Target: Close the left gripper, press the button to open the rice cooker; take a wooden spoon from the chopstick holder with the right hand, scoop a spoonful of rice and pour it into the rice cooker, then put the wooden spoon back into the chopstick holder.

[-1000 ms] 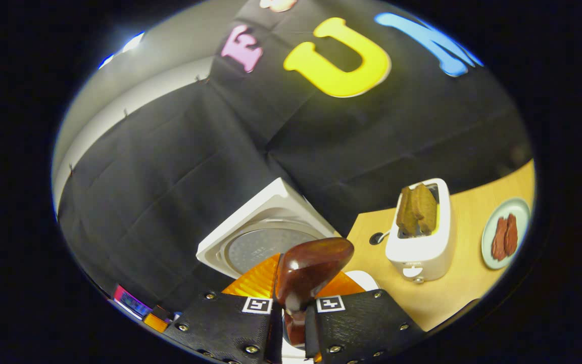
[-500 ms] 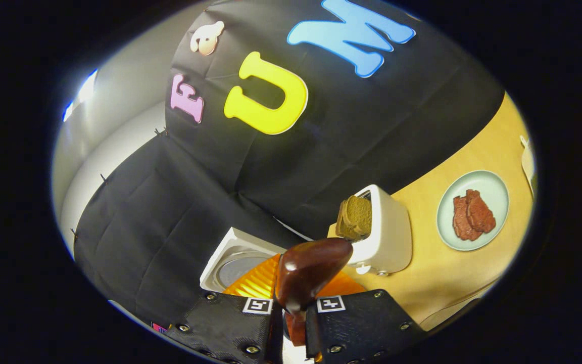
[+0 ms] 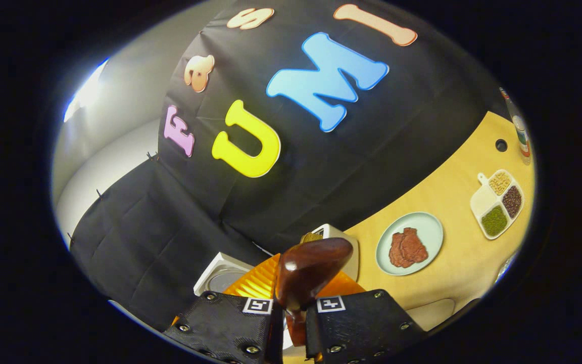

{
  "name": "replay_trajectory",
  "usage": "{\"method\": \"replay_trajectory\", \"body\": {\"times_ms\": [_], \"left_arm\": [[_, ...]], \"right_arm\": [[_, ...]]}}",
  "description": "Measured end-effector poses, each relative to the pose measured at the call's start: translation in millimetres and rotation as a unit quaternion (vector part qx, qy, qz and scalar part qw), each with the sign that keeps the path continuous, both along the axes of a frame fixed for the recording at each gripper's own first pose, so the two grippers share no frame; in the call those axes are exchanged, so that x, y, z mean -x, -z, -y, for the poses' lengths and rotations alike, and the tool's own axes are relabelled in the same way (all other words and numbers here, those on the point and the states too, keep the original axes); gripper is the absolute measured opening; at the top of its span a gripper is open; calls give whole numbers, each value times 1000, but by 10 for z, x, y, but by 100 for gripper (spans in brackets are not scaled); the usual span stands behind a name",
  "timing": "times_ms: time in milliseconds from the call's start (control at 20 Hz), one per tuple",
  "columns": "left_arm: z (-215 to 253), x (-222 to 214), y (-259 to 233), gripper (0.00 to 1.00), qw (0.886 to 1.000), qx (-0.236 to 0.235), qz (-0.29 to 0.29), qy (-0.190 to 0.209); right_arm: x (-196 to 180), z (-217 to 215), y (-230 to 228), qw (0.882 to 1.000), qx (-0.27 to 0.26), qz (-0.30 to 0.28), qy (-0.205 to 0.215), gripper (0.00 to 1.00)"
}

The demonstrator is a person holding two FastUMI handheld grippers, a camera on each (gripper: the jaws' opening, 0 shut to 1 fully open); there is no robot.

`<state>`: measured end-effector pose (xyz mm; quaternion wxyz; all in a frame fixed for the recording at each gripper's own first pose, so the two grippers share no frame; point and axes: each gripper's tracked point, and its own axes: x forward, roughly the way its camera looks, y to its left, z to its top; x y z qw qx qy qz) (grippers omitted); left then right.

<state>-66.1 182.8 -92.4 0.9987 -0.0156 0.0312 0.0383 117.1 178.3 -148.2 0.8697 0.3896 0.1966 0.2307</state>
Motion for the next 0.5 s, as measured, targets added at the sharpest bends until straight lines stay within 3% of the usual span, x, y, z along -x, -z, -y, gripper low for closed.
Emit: {"method": "replay_trajectory", "body": {"times_ms": [100, 200, 250, 500], "left_arm": [[186, -67, 28, 98, 1000, 10, -2, 15], [380, -106, 82, 98, 999, 15, -6, 30], [478, -135, 105, 98, 999, 16, -9, 38], [883, -232, 65, 99, 997, 13, -10, 72]], "right_arm": [[48, 321, 16, 1000, 4, -2, 23, 17], [89, 630, 10, 999, 4, -4, 46, 12], [112, 764, 15, 998, 4, -5, 56, 17], [224, 1530, 119, 993, 24, -11, 116, 17]]}}
